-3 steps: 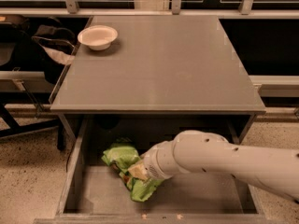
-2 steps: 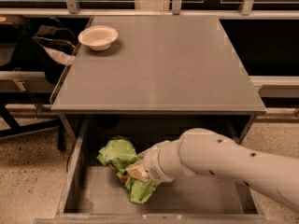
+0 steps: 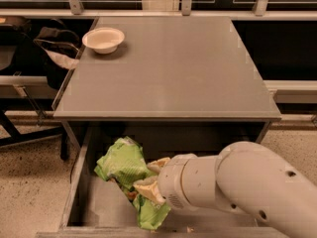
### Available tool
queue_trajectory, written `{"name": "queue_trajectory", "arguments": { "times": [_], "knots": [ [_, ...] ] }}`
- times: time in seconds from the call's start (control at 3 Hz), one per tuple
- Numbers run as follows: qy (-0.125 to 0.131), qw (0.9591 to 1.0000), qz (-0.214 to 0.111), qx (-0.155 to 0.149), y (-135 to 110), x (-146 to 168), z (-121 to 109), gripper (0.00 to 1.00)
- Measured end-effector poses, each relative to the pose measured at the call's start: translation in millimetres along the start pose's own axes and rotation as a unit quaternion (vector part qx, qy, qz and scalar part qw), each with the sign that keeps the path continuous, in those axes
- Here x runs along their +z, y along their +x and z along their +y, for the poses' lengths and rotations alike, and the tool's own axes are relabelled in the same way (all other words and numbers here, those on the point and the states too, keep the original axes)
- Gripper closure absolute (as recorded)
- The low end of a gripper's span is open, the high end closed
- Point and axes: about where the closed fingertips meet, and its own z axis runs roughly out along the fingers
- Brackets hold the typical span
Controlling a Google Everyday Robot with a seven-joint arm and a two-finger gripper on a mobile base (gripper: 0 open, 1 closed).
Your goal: Pick green rice chip bag from top drawer and place on counter
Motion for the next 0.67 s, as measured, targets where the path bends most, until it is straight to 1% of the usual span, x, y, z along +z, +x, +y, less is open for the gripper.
{"name": "queue_trajectory", "arguments": {
  "times": [0.33,0.67],
  "knots": [
    [0.000,1.0000,0.000,0.000,0.0,0.0,0.0,1.00],
    [0.007,0.9999,0.011,-0.002,-12.2,-6.3,-2.3,1.00]
  ]
}}
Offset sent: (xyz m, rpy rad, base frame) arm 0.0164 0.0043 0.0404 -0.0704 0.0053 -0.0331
